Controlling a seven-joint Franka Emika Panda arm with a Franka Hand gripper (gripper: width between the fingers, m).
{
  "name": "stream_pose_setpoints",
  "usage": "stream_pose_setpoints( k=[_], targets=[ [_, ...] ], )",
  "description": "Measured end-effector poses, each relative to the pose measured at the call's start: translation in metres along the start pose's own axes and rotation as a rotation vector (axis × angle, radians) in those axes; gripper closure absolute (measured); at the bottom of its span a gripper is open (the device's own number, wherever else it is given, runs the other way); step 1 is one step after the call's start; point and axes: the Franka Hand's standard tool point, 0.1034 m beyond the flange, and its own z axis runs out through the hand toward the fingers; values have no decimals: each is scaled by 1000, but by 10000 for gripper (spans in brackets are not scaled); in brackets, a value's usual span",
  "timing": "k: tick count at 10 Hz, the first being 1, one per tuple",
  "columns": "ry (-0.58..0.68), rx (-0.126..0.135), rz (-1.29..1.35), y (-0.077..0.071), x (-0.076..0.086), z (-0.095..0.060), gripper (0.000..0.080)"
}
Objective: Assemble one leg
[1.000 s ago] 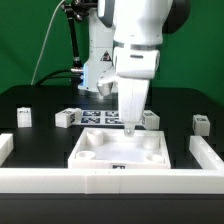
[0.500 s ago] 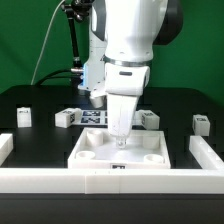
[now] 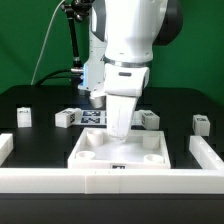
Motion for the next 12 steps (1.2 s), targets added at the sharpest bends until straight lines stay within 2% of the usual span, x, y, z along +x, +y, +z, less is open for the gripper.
stream_pose_setpoints(
  k=[1, 8, 9, 12],
  targets=[
    [3, -9, 0, 2, 0, -1, 732],
    [6, -18, -2, 4, 1, -2, 732],
    [5, -23, -73, 5, 2, -2, 732],
    [20, -42, -158, 6, 19, -2, 732]
  ],
)
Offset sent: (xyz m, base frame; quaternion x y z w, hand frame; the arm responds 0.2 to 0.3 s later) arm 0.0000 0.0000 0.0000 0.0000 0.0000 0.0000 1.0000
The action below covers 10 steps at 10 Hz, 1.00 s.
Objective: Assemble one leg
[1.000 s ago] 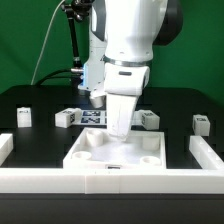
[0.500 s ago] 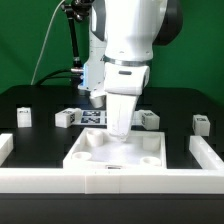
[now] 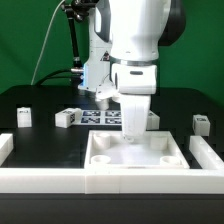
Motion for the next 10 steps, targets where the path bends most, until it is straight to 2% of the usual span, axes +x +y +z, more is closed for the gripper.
stream_pose_setpoints(
  k=[1, 3, 5, 8, 9, 10],
  targets=[
    [6, -10, -6, 3, 10, 0, 732],
    [4, 2, -6, 6, 20, 0, 732],
    [7, 4, 12, 6, 32, -1, 732],
    [7, 5, 17, 6, 31, -1, 732],
    [7, 5, 17, 6, 31, 0, 474],
    [7, 5, 18, 6, 31, 0, 474]
  ],
)
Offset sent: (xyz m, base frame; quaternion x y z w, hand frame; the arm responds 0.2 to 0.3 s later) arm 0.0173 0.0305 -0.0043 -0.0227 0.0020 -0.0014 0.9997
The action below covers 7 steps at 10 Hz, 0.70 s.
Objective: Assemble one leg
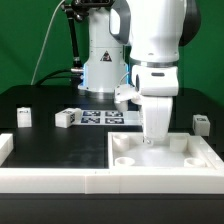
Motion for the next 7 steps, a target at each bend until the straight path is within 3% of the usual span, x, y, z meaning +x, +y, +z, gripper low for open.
stream_pose_setpoints(
  k=[2, 3, 7],
  targets=[
    [0, 0, 0, 0, 0, 0, 195],
    [0, 0, 0, 0, 0, 0, 162],
    [0, 0, 1, 0, 0, 0, 150]
  ],
)
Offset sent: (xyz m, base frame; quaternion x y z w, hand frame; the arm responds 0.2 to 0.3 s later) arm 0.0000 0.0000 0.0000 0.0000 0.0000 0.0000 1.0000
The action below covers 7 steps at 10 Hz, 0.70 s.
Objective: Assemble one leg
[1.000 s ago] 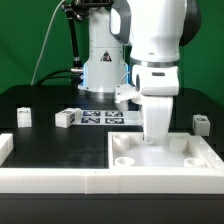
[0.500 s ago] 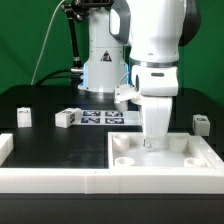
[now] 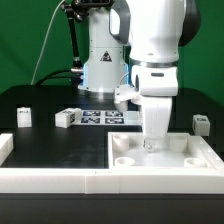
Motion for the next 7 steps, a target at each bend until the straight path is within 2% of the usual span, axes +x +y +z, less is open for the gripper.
stream_pose_setpoints(
  k=[1, 3, 5, 6, 7],
  targets=[
    [-2, -7, 41, -3, 1, -7, 150],
    [-20, -13, 68, -12, 8, -38, 150],
    [-31, -33, 90, -15, 12, -63, 150],
    [-30, -40, 107, -18, 13, -68, 150],
    [-30, -38, 125, -19, 13, -66, 150]
  ],
)
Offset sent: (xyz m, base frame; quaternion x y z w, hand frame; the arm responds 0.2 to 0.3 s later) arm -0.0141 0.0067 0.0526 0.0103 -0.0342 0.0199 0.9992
